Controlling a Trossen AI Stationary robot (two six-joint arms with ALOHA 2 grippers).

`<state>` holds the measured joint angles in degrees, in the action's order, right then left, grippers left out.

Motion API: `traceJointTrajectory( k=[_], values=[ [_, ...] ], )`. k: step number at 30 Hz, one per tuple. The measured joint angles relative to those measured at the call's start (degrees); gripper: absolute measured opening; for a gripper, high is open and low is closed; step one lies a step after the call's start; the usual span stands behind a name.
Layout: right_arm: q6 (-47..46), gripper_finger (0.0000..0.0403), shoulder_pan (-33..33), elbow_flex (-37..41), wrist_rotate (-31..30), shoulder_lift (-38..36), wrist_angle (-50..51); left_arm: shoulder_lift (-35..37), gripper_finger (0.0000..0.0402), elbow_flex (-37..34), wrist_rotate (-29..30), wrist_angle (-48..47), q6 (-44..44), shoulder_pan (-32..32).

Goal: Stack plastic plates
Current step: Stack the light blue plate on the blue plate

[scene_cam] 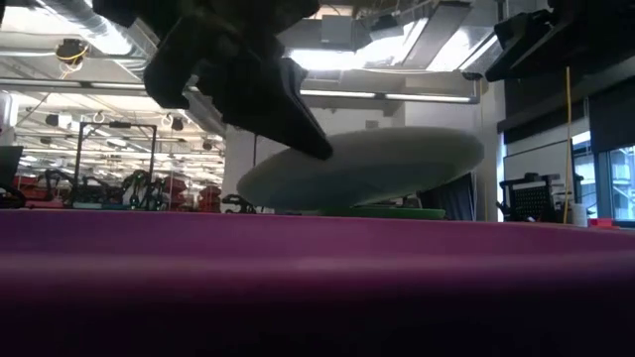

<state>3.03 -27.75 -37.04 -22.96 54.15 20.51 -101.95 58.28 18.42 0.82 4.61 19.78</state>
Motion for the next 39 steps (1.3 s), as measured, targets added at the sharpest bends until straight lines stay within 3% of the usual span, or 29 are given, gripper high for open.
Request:
traceJointTrajectory(
  k=[7, 27, 30, 39],
  values=[
    [0.02, 0.0145, 0.0, 0.02, 0.0, 0.0, 0.0, 0.0, 0.001, -0.02, -3.03, -1.88, -1.95, -0.98],
    [0.04, 0.0145, 0.0, 0.04, -0.02, 0.02, 0.0, 0.0, 0.0011, -0.11, -3.09, -2.17, -3.07, -1.02],
    [0.04, 0.0145, 0.0, 0.07, -0.02, 0.02, 0.0, 0.0, 0.0026, -0.11, -3.19, -1.34, -3.13, -1.02],
    [0.2, 0.0145, 0.0, 0.07, -0.04, 0.04, -0.02, 0.62, 0.0121, -0.17, -3.13, -1.56, -3.38, -0.66]
  ],
)
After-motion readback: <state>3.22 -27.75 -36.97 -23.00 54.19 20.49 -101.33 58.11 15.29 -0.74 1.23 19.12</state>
